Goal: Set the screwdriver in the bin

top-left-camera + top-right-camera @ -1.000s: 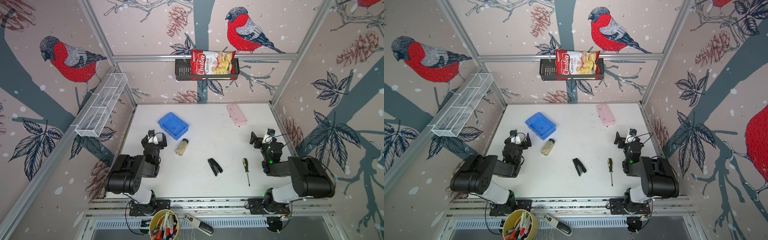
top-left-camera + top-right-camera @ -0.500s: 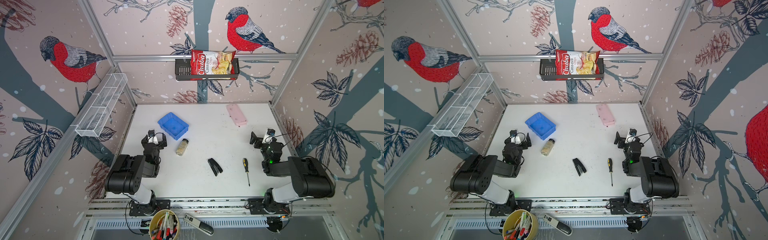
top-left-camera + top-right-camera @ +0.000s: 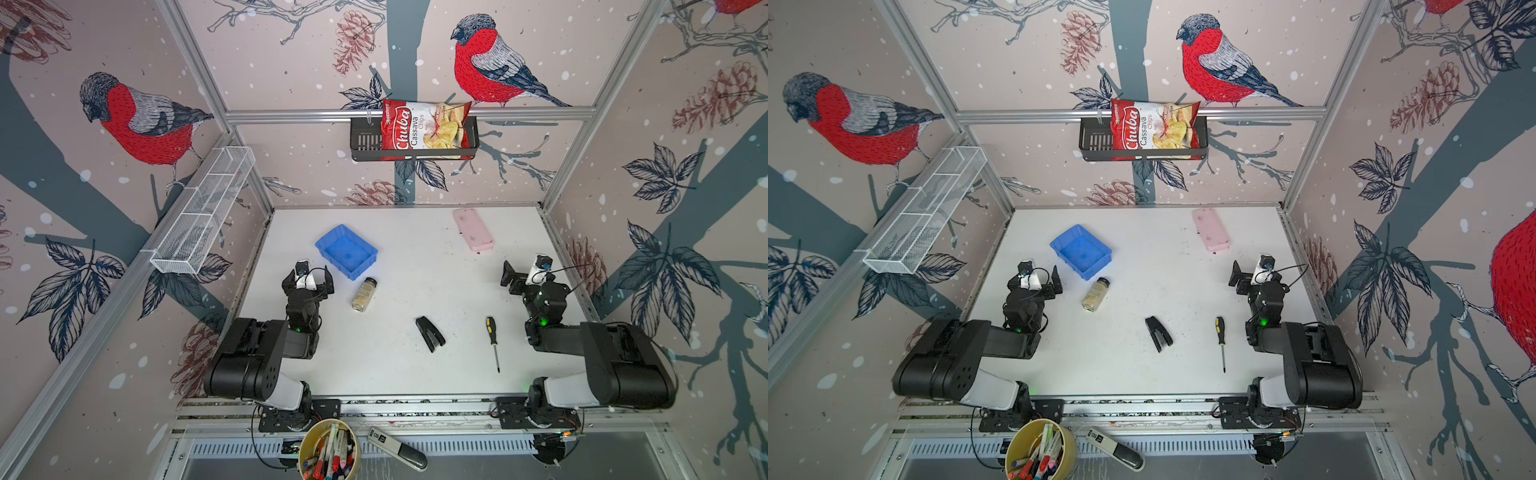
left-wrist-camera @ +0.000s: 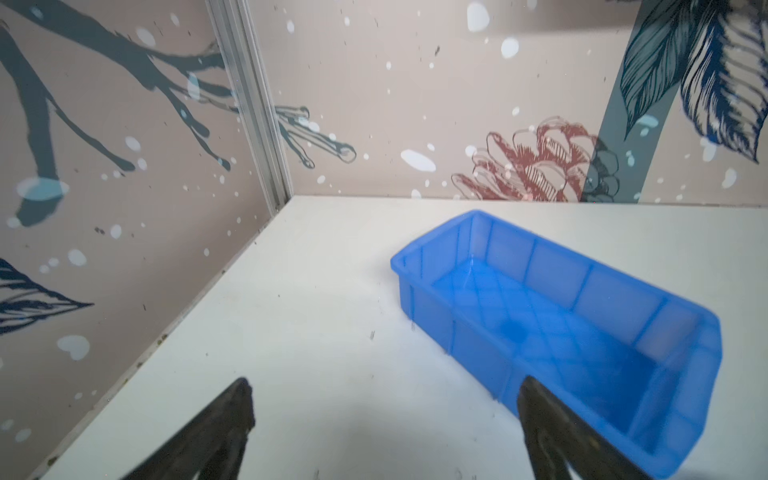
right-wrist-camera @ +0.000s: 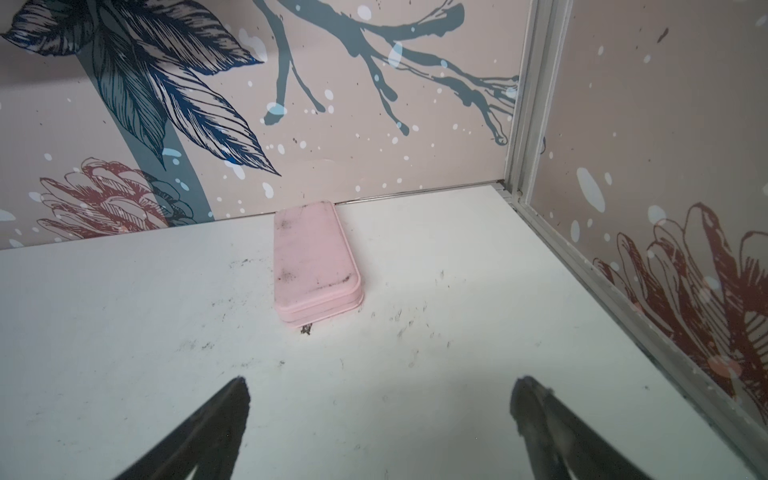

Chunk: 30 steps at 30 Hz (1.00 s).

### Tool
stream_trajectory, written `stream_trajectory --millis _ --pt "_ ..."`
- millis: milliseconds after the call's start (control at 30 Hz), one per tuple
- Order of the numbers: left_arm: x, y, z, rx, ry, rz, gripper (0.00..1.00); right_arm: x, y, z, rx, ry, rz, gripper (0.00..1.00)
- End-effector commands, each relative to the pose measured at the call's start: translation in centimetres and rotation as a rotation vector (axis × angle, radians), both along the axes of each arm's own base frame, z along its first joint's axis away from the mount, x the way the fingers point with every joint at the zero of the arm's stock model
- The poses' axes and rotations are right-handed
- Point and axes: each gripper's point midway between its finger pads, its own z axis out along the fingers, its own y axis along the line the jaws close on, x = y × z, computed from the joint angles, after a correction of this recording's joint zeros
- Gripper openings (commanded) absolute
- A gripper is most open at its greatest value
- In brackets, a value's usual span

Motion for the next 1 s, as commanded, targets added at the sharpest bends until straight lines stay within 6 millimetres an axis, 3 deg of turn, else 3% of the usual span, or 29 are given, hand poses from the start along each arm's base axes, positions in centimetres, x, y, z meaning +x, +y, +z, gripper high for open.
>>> stream_trajectory --millis 0,167,300,533,700,967 --pt "-0.4 -0.2 2.0 0.039 -0.036 0.014 0.97 -0.3 0.2 0.3 -0.006 0.028 -0.009 1.0" --pt "-0.5 -3.9 4.2 0.148 0.001 -0.134 0.98 -0.9 2.7 1.9 -0.056 0.069 0.044 0.99" --pt "-1.3 -7.4 5.5 0.138 0.026 -0.288 0.97 -1.6 5.3 3.6 -0.087 0.089 0.083 0.99" --pt "-5.2 -15.0 6.4 0.088 0.068 -0.691 0.98 -3.6 6.1 5.0 0.104 0.188 0.007 1.0" --pt "-8.1 -18.3 7.2 0.09 0.068 -0.859 0.97 -5.9 7.0 4.3 0.183 0.281 0.021 1.0" --pt "-11.0 -22.4 6.5 0.187 0.13 -1.028 0.98 -8.5 8.0 1.4 0.242 0.43 -0.03 1.0"
